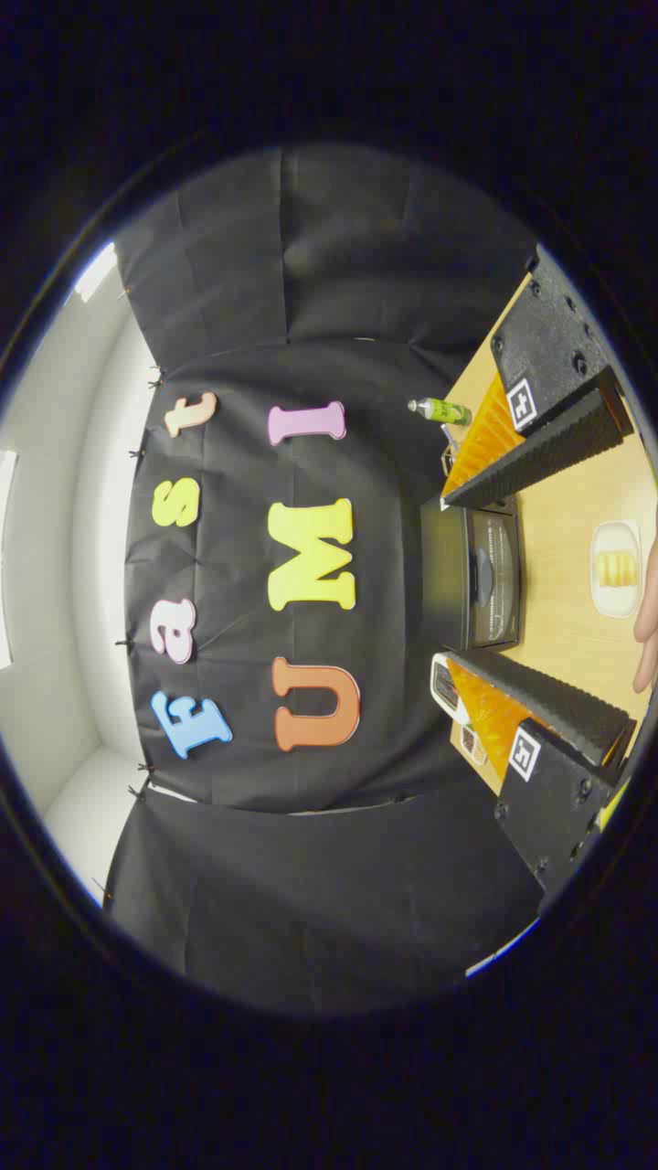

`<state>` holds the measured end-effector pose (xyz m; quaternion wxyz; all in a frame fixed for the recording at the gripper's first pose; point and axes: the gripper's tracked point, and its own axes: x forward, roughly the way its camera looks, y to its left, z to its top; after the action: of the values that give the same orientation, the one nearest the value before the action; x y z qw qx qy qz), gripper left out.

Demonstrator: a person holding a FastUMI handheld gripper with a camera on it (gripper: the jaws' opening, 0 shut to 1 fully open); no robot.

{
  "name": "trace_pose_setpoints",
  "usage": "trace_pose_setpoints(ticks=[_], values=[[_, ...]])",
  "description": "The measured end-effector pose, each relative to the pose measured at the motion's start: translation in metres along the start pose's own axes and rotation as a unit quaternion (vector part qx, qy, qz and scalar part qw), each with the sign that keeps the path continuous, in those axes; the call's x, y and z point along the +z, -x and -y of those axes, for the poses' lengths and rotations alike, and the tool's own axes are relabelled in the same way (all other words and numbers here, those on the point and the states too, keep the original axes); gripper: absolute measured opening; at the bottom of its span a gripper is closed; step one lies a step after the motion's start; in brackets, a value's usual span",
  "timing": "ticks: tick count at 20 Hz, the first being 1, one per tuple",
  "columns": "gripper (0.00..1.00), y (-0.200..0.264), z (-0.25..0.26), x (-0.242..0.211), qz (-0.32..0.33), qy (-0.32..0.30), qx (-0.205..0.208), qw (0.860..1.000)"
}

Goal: Open the toaster oven, put the food inside, and close the toaster oven door.

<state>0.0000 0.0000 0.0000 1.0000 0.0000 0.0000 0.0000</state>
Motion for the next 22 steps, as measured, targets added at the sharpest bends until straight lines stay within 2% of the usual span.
trace_pose_setpoints(ticks=[9, 14, 19, 22], values=[[1.00, -0.011, 0.018, 0.004, 0.012, 0.003, -0.020, 1.000], [1.00, -0.027, 0.024, -0.008, -0.002, 0.000, -0.024, 1.000], [1.00, -0.073, 0.021, -0.014, 0.000, 0.005, 0.003, 1.000], [1.00, -0.106, 0.008, -0.028, -0.017, -0.003, 0.036, 0.999]])
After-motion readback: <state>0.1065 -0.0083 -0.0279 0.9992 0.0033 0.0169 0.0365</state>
